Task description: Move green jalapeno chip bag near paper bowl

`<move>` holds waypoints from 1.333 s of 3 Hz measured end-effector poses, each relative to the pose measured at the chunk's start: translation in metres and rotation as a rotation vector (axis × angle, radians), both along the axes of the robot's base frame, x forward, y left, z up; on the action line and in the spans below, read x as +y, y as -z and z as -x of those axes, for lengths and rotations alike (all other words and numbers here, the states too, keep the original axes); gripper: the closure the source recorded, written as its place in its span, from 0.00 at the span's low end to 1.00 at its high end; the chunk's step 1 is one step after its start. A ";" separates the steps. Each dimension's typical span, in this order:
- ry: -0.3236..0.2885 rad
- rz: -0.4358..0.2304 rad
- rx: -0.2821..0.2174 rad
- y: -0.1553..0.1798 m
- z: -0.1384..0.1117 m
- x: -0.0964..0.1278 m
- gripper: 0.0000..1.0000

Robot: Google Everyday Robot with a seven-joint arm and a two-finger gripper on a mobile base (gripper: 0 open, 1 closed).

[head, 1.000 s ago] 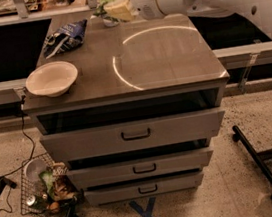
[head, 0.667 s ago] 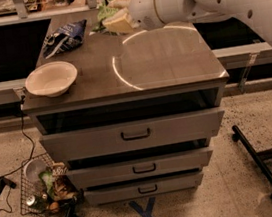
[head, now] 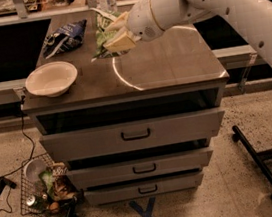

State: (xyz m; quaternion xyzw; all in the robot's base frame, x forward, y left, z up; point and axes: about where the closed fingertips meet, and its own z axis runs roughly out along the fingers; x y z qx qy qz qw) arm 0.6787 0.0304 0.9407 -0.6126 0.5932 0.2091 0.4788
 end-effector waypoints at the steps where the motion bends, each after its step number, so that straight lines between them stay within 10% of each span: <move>1: -0.110 0.061 0.069 0.017 0.015 0.008 1.00; 2: -0.194 0.130 0.098 0.028 0.027 0.016 1.00; 4: -0.211 0.135 0.109 0.032 0.030 0.021 0.59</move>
Offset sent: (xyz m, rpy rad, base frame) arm -0.0414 0.0177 -0.0372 -0.2225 0.1265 0.2897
